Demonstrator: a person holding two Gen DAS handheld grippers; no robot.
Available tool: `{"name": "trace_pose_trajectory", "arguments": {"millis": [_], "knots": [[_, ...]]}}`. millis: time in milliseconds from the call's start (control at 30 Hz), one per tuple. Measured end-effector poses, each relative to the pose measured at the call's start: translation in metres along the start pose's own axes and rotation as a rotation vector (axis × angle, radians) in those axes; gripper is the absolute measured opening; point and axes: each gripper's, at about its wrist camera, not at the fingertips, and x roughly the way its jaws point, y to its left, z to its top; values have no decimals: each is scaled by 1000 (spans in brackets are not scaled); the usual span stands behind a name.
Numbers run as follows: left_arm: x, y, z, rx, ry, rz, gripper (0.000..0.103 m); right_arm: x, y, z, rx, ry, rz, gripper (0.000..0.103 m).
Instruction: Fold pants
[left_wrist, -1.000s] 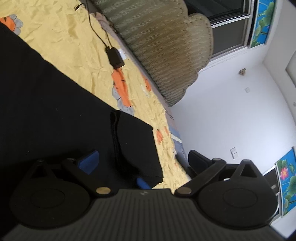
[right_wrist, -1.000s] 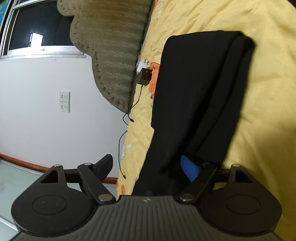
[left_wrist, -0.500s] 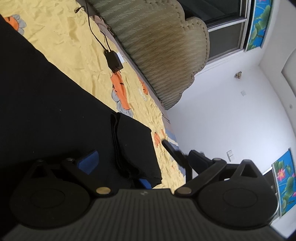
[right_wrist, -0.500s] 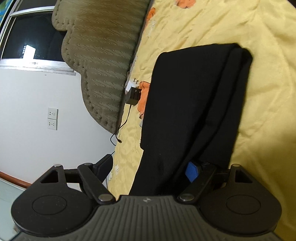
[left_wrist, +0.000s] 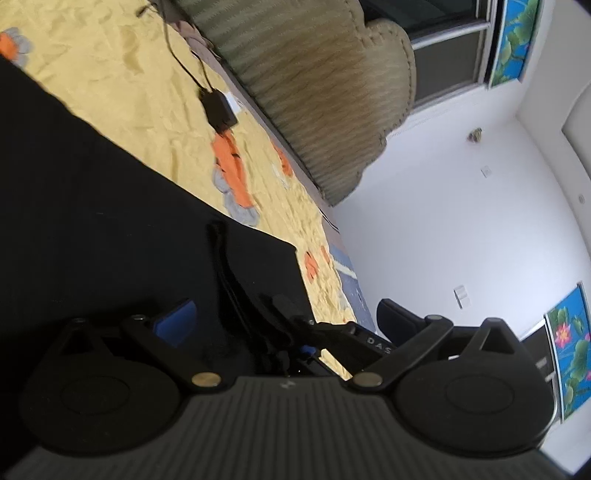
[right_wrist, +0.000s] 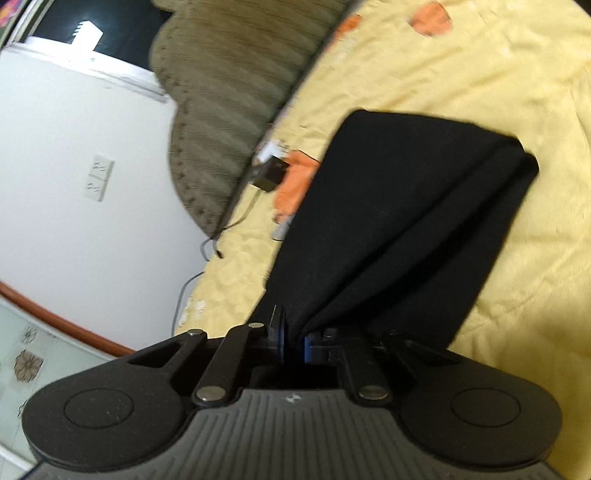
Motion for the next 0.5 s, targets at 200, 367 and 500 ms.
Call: {"name": "trace_pose_trajectory", "arguments": {"millis": [200, 367, 500], "knots": [[17, -6, -2, -6, 21, -4, 103, -2, -6, 2, 35, 33, 18, 9], [10, -1, -6, -5, 3, 10, 103, 0, 9, -11, -17, 92, 62, 8], [-1, 3, -5, -28, -18, 1, 103, 7, 6, -21, 5, 136, 27, 7]]}}
